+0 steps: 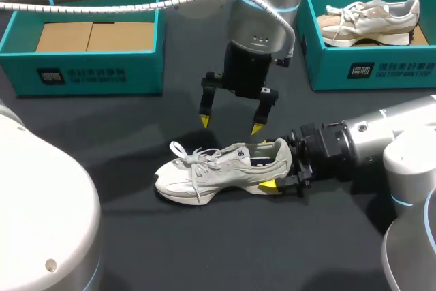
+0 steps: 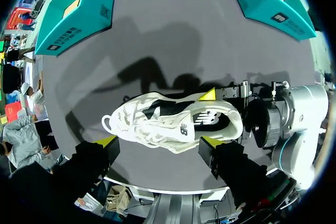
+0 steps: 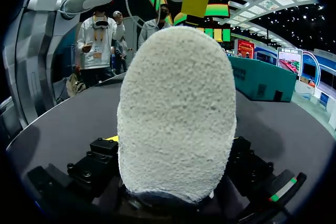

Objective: Take the shoe out of the shoebox, open the shoe tongue, remove and reinsert the insole, then place the shoe into the shoebox

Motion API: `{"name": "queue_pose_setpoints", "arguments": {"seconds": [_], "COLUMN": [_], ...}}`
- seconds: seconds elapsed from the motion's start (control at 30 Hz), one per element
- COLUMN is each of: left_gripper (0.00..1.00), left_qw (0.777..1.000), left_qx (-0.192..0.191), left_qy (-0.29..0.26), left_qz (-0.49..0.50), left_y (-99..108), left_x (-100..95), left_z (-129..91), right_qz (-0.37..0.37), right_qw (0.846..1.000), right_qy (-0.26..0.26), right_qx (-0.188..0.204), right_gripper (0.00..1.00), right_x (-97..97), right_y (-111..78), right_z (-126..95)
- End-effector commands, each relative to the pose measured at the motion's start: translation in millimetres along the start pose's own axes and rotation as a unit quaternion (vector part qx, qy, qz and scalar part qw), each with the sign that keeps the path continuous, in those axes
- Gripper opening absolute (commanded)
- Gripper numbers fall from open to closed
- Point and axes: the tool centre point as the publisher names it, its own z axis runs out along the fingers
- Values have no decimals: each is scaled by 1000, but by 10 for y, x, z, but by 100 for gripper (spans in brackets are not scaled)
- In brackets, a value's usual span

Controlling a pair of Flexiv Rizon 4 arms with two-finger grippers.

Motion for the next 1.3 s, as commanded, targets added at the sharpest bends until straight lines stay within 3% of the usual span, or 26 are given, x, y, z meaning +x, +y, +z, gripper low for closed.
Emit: {"name": "queue_pose_setpoints", "arguments": {"seconds": [0.03, 0.67, 1.07, 1.3], "left_gripper": [100, 100, 100, 83], "left_qw": [1000, 994, 990, 985], "left_qx": [-9, -31, -60, -63], "left_qy": [-19, -95, -123, -151], "left_qz": [-2, -31, -41, -53], "left_y": [-24, -41, 42, 137], "left_x": [147, 375, 286, 214], "left_z": [85, 550, 729, 763], "right_qz": [0, 0, 0, 0], "right_qw": [1000, 1000, 1000, 1000], "right_qy": [0, 0, 0, 0], "right_qx": [2, 2, 2, 2], "right_gripper": [0, 0, 0, 0], "right_x": [21, 21, 21, 21], "right_y": [0, 0, 0, 0], "right_z": [34, 34, 34, 34]}}
